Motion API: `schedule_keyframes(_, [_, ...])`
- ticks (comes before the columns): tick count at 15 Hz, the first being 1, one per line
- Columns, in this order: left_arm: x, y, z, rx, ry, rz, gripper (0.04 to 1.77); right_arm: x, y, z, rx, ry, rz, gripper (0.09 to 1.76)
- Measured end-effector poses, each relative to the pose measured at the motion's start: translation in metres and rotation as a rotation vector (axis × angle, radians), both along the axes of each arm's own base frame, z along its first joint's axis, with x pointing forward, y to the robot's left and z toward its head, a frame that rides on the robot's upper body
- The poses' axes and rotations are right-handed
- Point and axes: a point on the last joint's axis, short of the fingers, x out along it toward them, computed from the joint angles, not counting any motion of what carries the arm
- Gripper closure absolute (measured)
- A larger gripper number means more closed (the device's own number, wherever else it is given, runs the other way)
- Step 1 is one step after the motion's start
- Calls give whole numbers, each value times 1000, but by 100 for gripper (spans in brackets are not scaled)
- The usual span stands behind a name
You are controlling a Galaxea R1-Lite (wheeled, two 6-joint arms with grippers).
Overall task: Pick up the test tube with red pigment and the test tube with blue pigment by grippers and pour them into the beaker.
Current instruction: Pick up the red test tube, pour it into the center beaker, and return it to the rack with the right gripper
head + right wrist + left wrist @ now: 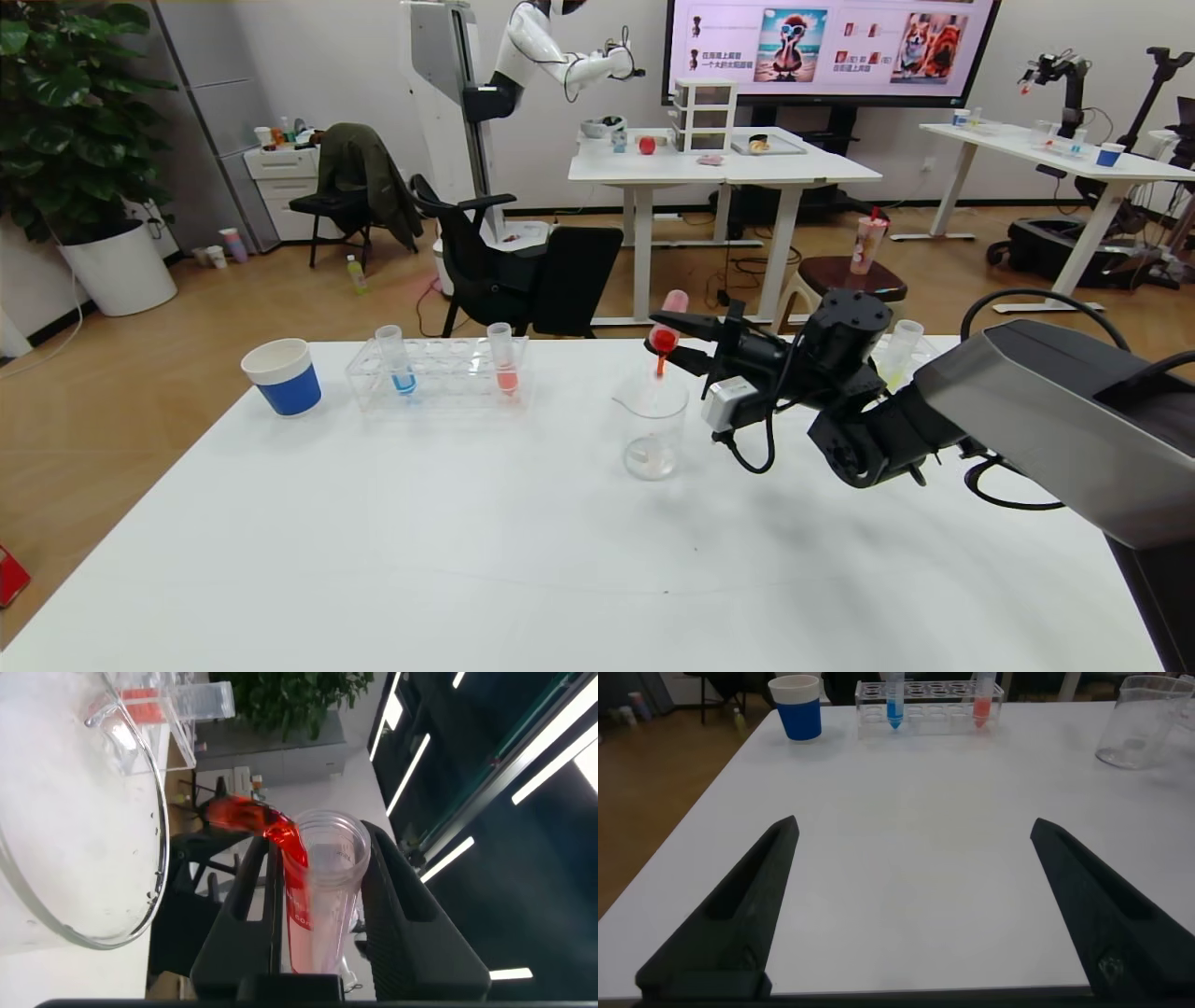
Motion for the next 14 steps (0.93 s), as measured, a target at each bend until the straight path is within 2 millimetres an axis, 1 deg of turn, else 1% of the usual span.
schedule_keyframes(4, [0,0,0,1,0,0,8,0,0,-4,-55,-112,-20,133])
schedule_keyframes(10, [0,0,0,0,0,0,8,1,-1,-13,-117,-220,-41,133])
schedule_keyframes(14, [0,0,0,0,0,0,8,1,0,-15,-152,-302,-43,133])
